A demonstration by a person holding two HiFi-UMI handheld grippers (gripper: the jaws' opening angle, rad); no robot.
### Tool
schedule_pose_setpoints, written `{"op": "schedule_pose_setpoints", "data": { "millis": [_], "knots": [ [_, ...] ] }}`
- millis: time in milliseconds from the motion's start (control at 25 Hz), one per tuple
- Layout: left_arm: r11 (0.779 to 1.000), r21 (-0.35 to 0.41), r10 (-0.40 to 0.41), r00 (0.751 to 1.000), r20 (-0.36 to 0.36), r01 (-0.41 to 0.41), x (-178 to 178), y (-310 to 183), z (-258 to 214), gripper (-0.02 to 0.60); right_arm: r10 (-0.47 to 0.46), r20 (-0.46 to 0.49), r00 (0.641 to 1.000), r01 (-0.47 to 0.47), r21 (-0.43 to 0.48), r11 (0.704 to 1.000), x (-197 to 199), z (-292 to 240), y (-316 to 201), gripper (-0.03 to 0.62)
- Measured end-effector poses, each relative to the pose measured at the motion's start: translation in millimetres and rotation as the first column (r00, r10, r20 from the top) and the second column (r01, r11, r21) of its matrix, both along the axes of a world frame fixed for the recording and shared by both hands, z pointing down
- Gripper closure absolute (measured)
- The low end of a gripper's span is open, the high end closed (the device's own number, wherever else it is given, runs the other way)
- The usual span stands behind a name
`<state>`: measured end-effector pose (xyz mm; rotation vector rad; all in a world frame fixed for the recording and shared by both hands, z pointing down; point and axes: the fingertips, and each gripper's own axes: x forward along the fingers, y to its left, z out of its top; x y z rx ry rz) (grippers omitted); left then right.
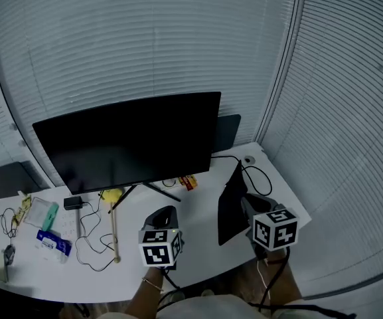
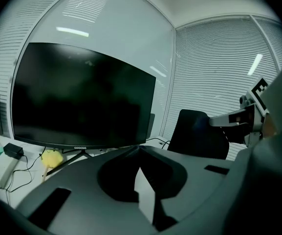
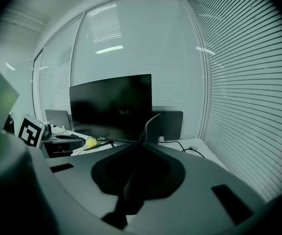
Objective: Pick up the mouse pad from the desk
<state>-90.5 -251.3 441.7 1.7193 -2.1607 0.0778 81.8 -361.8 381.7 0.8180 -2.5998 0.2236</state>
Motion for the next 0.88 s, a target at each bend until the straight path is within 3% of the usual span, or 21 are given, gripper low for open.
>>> {"op": "schedule_pose_setpoints", "data": {
  "millis": [880],
  "knots": [
    [1.0,-0.023,0.02,1.0,0.005,-0.02,11,-16,3,0.565,0.039,-0.013,0.999,-0.039,0.018,0.999,14,4,-15,0.542]
  ]
}}
